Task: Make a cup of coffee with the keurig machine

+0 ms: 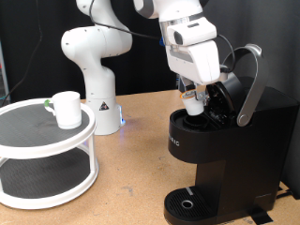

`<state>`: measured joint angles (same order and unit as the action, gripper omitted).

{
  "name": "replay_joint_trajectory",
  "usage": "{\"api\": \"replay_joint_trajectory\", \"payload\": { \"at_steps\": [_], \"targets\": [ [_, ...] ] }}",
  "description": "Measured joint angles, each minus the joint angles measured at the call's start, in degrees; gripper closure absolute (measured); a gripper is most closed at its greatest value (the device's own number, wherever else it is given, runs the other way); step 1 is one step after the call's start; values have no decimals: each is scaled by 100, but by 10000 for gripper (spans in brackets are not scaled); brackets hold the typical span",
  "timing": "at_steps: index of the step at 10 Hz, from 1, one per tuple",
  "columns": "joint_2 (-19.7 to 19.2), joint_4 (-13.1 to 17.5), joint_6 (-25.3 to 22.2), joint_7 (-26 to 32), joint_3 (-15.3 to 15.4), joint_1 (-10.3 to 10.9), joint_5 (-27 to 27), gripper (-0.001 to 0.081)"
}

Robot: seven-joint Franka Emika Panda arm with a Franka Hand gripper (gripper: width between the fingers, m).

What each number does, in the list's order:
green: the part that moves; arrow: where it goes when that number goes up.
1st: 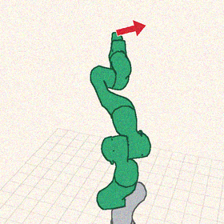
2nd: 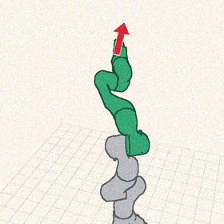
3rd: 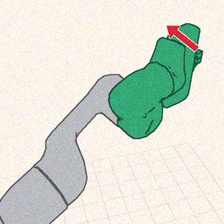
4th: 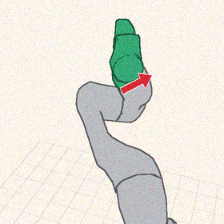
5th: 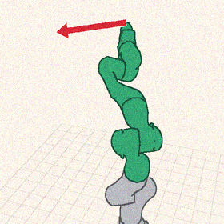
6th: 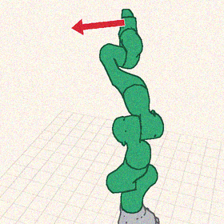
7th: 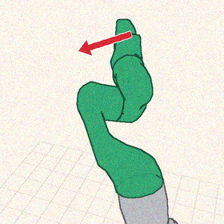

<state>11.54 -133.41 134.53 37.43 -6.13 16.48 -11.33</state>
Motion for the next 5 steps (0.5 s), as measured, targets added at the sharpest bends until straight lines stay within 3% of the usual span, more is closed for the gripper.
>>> {"api": "replay_joint_trajectory", "payload": {
  "at_steps": [5],
  "targets": [
    [-99,-52,208,-150,-2,-18,7,372]
  ]
}}
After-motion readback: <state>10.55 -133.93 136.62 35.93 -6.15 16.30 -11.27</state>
